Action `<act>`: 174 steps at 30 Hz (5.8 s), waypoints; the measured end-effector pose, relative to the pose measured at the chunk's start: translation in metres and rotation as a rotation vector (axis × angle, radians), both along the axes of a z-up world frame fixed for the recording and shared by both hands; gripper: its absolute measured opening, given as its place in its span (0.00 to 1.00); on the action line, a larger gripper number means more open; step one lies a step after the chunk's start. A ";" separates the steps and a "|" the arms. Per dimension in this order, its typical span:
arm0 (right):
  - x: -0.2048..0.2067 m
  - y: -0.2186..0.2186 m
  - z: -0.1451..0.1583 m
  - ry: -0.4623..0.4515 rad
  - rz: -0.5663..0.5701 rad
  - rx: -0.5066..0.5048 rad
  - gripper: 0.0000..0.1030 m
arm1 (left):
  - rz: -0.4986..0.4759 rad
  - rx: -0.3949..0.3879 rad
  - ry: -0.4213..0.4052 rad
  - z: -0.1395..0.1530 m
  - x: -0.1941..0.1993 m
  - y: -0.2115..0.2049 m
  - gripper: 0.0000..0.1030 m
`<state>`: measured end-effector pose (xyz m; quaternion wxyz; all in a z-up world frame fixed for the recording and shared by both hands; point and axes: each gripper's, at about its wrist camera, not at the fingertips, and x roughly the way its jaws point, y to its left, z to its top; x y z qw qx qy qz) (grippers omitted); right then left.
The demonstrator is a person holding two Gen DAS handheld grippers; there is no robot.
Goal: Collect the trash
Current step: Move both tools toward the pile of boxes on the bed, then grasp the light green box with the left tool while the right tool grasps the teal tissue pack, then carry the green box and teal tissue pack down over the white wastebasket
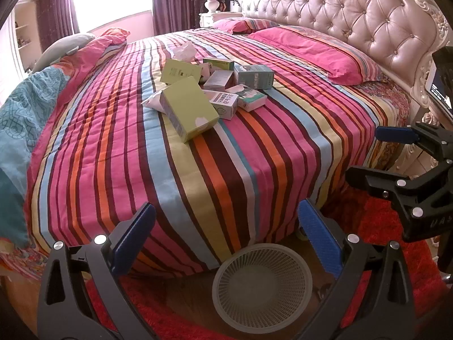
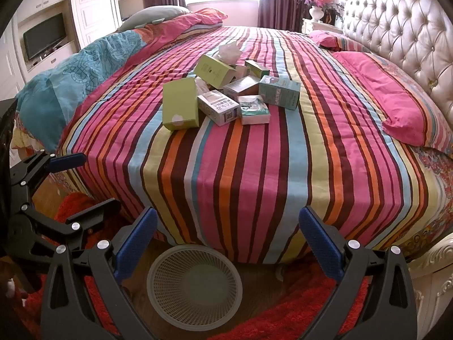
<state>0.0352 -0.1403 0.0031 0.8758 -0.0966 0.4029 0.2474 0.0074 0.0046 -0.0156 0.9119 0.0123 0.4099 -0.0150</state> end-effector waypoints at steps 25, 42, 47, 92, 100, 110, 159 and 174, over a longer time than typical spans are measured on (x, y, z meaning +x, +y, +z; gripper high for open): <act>-0.004 -0.008 -0.007 -0.003 -0.001 -0.011 0.93 | 0.024 -0.024 0.017 -0.011 -0.005 0.013 0.95; 0.010 -0.017 -0.014 -0.042 -0.051 -0.066 0.93 | 0.101 -0.126 0.044 -0.018 0.006 0.036 0.95; 0.021 -0.014 -0.016 -0.031 -0.051 -0.045 0.93 | 0.102 -0.117 0.071 -0.024 0.020 0.033 0.95; 0.185 0.059 -0.057 -0.037 0.017 -0.120 0.86 | 0.331 -0.183 0.150 -0.043 0.196 0.049 0.95; 0.198 0.072 -0.071 -0.034 0.038 -0.163 0.76 | 0.354 -0.192 0.174 -0.055 0.210 0.059 0.86; 0.199 0.070 -0.066 0.035 0.065 -0.099 0.47 | 0.304 -0.162 0.182 -0.057 0.208 0.058 0.67; 0.019 0.014 -0.147 0.617 0.048 -0.027 0.47 | -0.184 -0.061 0.580 -0.147 0.016 -0.017 0.67; 0.046 0.020 -0.240 0.985 -0.088 -0.023 0.47 | -0.167 -0.087 0.869 -0.236 0.051 -0.031 0.67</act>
